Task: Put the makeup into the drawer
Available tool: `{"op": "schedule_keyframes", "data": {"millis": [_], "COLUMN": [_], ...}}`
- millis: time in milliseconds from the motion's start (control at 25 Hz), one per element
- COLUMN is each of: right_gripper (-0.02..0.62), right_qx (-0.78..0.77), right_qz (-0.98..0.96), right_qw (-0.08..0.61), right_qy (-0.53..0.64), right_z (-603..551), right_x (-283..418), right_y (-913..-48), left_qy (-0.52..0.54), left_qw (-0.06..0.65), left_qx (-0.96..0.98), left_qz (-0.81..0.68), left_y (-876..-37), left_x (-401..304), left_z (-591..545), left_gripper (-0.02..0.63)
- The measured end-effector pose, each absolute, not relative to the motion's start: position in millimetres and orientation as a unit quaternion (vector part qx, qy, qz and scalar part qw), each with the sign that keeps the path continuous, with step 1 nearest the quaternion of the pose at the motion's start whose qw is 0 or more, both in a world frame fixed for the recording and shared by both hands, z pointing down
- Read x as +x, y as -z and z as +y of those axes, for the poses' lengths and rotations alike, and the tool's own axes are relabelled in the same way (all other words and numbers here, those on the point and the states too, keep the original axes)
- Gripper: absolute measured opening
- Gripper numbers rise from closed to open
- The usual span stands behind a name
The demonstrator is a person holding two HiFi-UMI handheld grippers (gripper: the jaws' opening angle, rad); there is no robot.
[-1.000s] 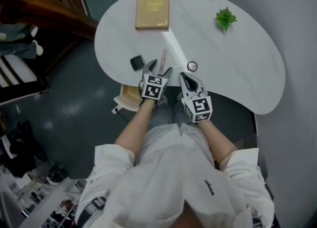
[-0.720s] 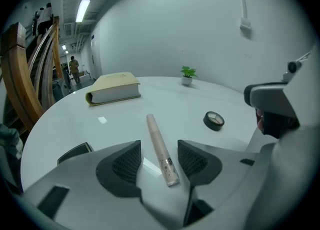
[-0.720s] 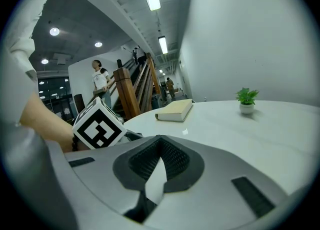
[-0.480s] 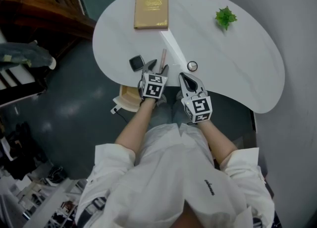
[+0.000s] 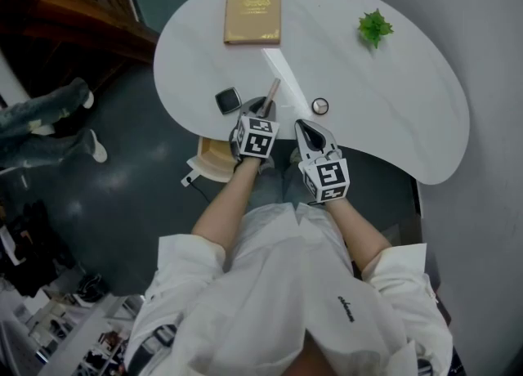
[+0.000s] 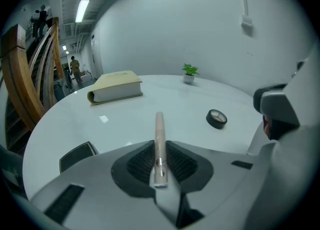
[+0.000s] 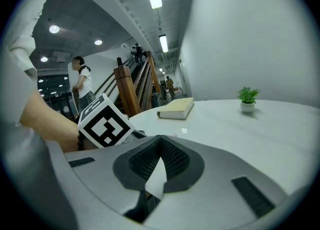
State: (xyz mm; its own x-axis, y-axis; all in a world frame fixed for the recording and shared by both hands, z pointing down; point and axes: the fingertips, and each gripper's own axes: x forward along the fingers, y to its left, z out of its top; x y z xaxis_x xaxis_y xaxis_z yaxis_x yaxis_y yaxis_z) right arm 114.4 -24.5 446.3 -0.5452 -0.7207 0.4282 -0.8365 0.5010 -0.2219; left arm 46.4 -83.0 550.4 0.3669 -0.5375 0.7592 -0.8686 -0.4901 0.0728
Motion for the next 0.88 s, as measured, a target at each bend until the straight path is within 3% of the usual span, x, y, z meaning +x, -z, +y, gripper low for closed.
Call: {"op": "schedule_keyframes", "data": {"millis": [560, 880], "right_gripper": [0.017, 0.017], "right_qx": [0.450, 0.400], "right_qz": [-0.857, -0.876], "right_qw": [0.147, 0.167], "right_qy": [-0.203, -0.212], "right_z": [-3.2, 36.2], "right_x": [105.3, 67.1], "right_y": [-443.9, -459.4], "left_qy": [-0.285, -0.239], "left_qw": [0.269, 0.255], "left_qx": [0.806, 0.850], "left_qz": [-0.443, -0.394], "left_y": [-522.4, -479.9], "left_x": [35.5, -9.5], "left_z": [-62.1, -11.8], "left_gripper": [0.080, 0.080]}}
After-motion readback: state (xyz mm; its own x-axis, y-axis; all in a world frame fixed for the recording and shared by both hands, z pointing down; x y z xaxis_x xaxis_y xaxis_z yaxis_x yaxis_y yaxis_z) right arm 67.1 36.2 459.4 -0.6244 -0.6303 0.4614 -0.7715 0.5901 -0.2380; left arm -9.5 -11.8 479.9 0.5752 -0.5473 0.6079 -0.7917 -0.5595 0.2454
